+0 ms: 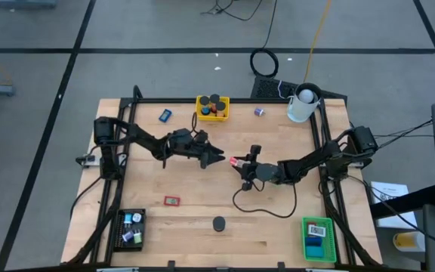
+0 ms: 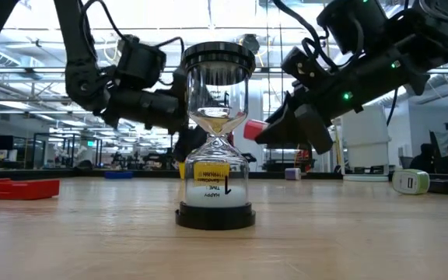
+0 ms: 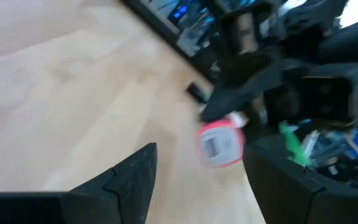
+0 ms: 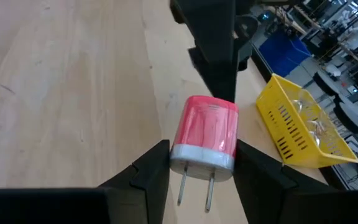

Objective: Pick & Place Office items
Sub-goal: Put the pink charger adapter into the black bin

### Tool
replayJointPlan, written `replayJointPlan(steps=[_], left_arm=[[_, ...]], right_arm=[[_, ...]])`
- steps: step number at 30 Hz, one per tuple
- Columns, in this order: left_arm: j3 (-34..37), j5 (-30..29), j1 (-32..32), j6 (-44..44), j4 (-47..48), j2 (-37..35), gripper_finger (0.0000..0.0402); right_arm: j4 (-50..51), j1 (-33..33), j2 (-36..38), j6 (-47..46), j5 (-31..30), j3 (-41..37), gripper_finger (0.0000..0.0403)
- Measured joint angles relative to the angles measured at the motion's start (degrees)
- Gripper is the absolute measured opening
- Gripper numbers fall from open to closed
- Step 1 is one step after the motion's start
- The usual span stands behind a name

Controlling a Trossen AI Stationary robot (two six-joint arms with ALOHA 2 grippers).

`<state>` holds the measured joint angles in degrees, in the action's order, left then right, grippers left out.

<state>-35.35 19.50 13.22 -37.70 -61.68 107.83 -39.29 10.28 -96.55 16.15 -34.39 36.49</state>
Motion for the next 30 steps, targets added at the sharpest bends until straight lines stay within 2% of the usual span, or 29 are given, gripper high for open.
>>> replayJointPlan(steps=[6,10,14,21,30], left_arm=[[-4.1,0.5,-3.6,0.3,2.7,0.0,0.0246],[-6.7,-5.4,-5.7,2.6,9.1,-0.1,0.0246],[-8.1,-7.6,-6.3,3.6,13.4,-0.1,0.0246],[-8.4,-7.3,-5.7,5.1,15.3,-0.1,0.0246],[-8.4,-4.7,-6.0,6.4,11.8,-0.1,0.0246]], right_arm=[[-1.1,0.3,0.0,1.1,0.1,0.0,0.0144],[-1.1,1.0,-0.1,1.8,-0.2,-0.1,0.0146],[-2.1,1.1,0.0,1.7,0.0,-0.1,0.0144],[-2.3,1.1,0.0,2.0,0.0,0.0,0.0144],[-3.1,1.4,0.1,2.6,0.2,0.0,0.0142]])
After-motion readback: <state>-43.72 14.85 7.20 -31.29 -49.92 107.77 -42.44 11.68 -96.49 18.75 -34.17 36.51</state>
